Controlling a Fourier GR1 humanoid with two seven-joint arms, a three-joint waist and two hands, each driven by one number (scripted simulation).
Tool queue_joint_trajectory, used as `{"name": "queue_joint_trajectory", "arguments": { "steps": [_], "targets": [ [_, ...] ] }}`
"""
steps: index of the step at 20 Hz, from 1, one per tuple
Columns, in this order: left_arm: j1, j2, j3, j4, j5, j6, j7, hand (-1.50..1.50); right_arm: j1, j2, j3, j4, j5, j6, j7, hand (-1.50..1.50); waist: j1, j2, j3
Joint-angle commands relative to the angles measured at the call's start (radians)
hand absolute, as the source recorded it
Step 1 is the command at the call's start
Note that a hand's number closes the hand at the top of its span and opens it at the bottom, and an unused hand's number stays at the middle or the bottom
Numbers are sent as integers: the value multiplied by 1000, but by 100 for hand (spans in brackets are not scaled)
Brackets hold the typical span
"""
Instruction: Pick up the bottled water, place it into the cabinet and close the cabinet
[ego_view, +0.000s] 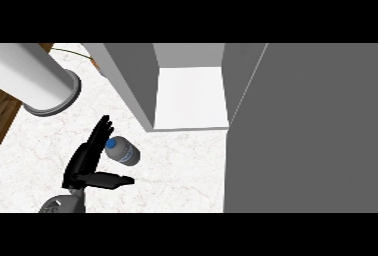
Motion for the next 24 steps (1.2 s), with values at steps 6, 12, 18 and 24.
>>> {"name": "queue_joint_trajectory", "arguments": {
  "steps": [6, 12, 18, 24],
  "targets": [
    [-132, -34, 59, 290, 23, -30, -158, -150, 120, -6, -27, -204, -176, -2, 36, -150, 1, 0, 0],
    [-137, -38, 62, 437, 44, -165, -305, -150, 153, -22, -46, -178, -185, 29, -6, -150, -2, 0, 0],
    [-215, -42, 85, 528, 69, -235, -354, 150, 162, -39, -62, -217, -207, -11, 4, -150, 4, 1, -1],
    [-236, -48, 134, 627, 140, -375, -414, 150, 158, -47, -64, -196, -196, -10, -24, -150, 10, 2, -1]
  ]
}}
